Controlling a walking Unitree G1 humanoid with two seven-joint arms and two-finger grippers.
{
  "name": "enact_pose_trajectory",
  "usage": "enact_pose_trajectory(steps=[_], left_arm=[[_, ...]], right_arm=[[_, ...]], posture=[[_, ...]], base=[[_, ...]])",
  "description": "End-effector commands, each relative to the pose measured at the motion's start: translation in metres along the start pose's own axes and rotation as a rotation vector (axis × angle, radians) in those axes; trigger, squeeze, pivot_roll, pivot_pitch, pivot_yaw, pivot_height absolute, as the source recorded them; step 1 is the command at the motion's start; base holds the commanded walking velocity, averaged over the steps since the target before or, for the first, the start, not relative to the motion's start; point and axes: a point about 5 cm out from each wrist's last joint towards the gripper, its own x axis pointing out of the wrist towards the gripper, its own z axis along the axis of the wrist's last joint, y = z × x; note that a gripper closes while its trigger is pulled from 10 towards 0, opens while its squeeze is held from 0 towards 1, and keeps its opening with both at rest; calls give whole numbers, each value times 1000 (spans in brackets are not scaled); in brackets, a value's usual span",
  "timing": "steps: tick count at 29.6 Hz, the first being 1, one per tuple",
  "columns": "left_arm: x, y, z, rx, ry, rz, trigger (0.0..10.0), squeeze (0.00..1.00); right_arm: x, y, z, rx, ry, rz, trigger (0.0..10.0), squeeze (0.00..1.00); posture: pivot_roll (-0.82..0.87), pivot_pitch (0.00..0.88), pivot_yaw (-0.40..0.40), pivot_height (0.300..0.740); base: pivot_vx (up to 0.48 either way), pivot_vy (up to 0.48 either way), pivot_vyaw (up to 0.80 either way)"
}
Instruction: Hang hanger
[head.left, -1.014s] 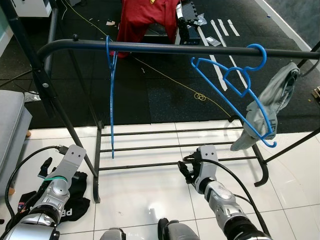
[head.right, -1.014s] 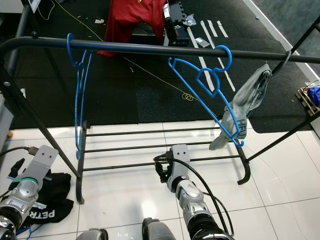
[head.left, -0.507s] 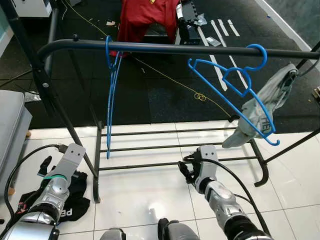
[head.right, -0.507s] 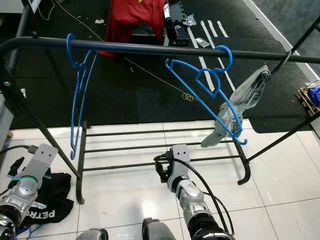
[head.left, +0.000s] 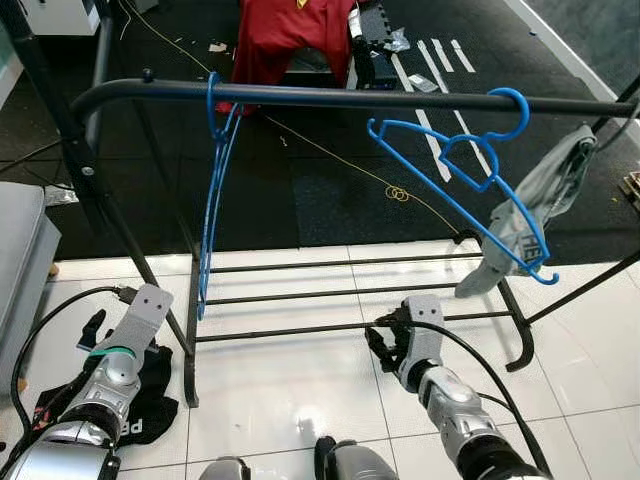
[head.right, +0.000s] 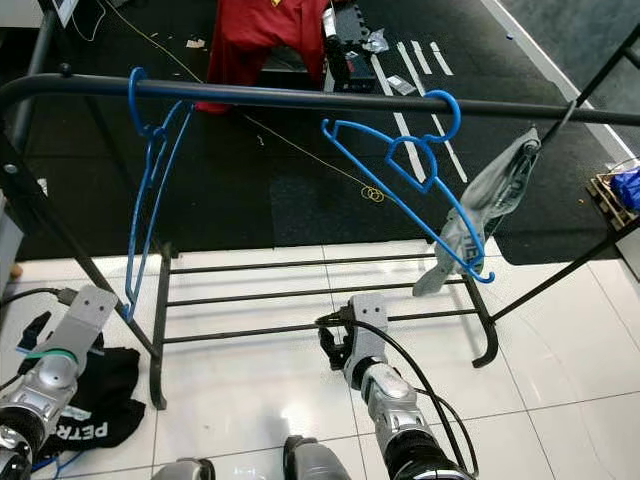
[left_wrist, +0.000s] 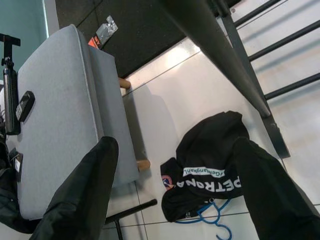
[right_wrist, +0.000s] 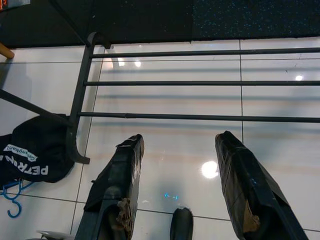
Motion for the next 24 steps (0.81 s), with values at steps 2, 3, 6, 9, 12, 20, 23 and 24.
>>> enact_pose_trajectory(steps=[2,3,6,9,12,20,23,24], left_arm=[[-3,-5,-9,16,36,-14,10000,0],[-3,-6,-9,16,35,-14,10000,0],[-3,-6,-9,16,35,-14,10000,0],[-3,-6,-9,16,35,-14,10000,0],[-3,-5,-10,18,36,-15,10000,0],[-4,-7,-12,18,36,-16,10000,0],[-5,-8,-13,-126,46,-32,10000,0],[-5,-8,-13,-126,46,-32,10000,0]], right_arm=[[-3,0,-7,11,18,-9,10000,0],[-3,-1,-7,17,15,-16,10000,0],[-4,-2,-7,22,13,-20,10000,0],[-3,1,-9,8,23,-5,10000,0],[-3,2,-10,11,25,-17,10000,0],[-5,1,-14,12,36,-20,10000,0],[-5,2,-16,10,47,-16,10000,0],[-5,2,-16,10,47,-16,10000,0]], posture=[[-41,126,-17,740],[-41,130,-20,740],[-35,130,-27,740],[-38,128,-14,740],[-42,123,-3,740],[-32,121,-20,740],[-29,119,-20,740],[-29,119,-20,740]], base=[[0,0,0],[0,0,0],[0,0,0],[0,0,0],[0,0,0],[0,0,0],[0,0,0],[0,0,0]])
